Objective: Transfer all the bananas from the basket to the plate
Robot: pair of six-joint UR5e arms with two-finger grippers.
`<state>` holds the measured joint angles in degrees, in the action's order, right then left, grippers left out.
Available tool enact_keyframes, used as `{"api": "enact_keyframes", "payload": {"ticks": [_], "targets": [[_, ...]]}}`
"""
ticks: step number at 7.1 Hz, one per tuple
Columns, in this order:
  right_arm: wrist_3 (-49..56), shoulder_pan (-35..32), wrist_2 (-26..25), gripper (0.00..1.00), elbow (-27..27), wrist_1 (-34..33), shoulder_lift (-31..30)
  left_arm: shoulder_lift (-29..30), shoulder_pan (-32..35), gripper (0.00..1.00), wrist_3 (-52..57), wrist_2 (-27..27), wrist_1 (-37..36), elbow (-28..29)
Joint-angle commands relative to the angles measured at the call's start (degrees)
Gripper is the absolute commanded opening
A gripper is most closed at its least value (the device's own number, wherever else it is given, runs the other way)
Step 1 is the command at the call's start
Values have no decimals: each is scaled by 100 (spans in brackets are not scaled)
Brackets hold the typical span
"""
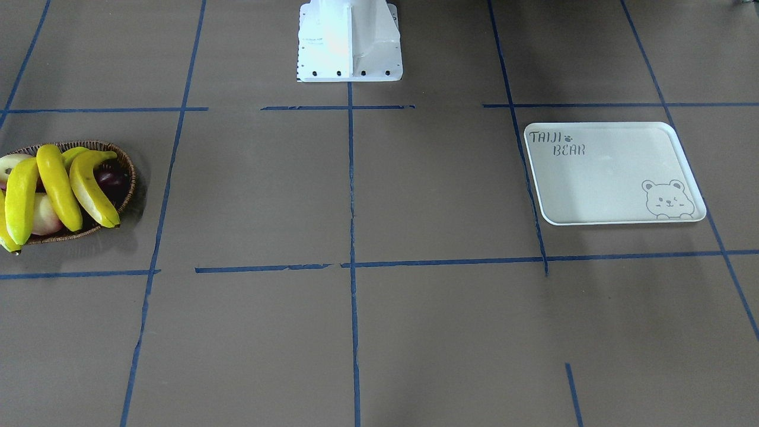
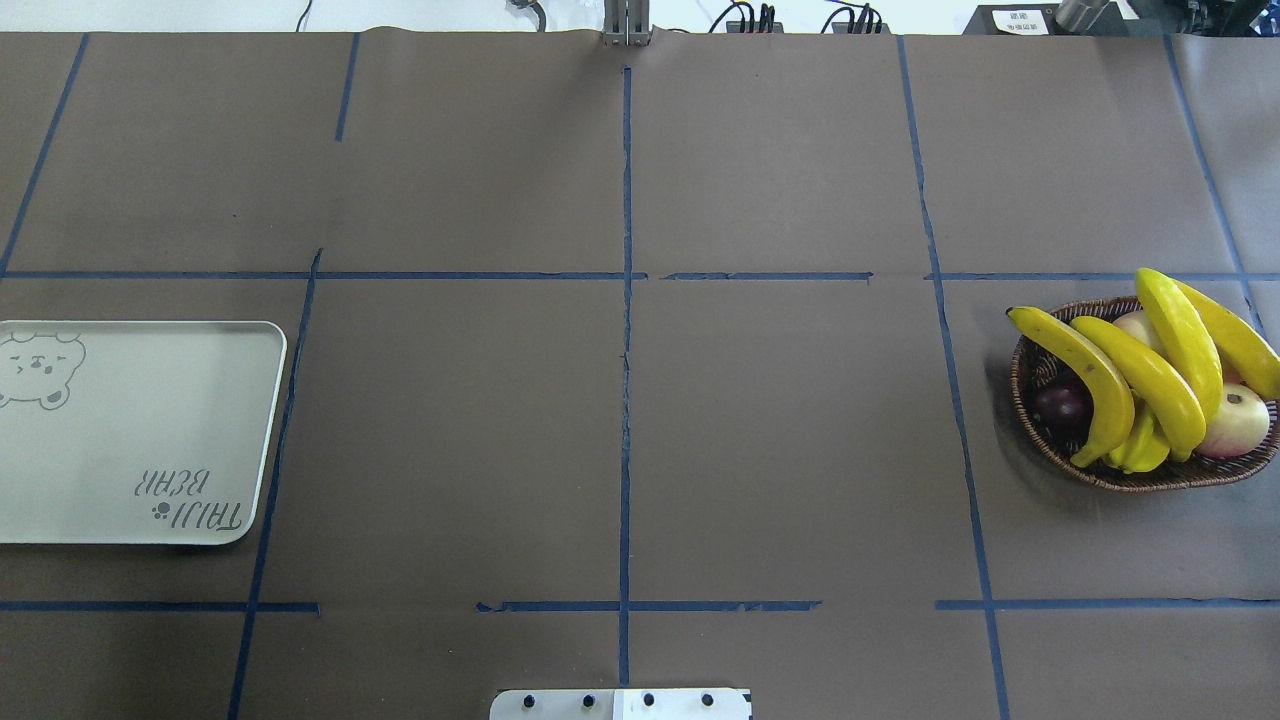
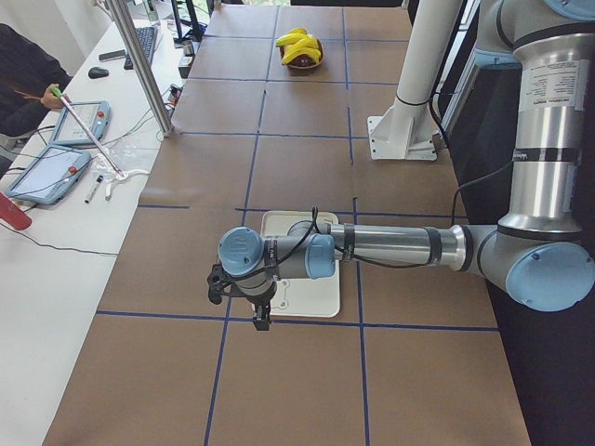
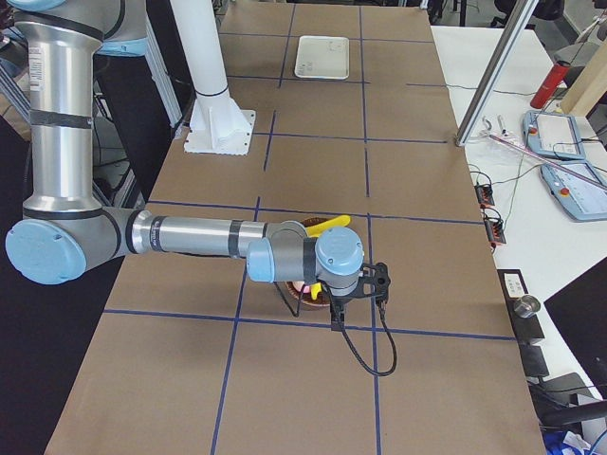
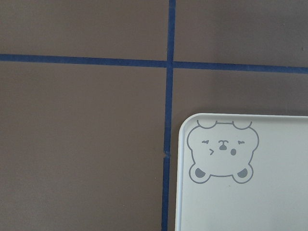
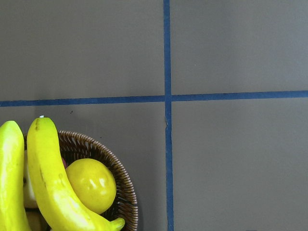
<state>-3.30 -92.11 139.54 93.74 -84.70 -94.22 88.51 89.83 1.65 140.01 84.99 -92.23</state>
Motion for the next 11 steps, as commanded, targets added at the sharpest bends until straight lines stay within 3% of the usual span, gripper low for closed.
{"api": "enact_keyframes", "payload": {"ticks": [1, 11], "targets": [[13, 0, -32, 100, -14, 6, 9, 0, 0, 100, 2, 0, 0, 3], [-74, 0, -15, 100, -23, -12, -9, 0, -9, 100, -16, 0, 131, 117]]}}
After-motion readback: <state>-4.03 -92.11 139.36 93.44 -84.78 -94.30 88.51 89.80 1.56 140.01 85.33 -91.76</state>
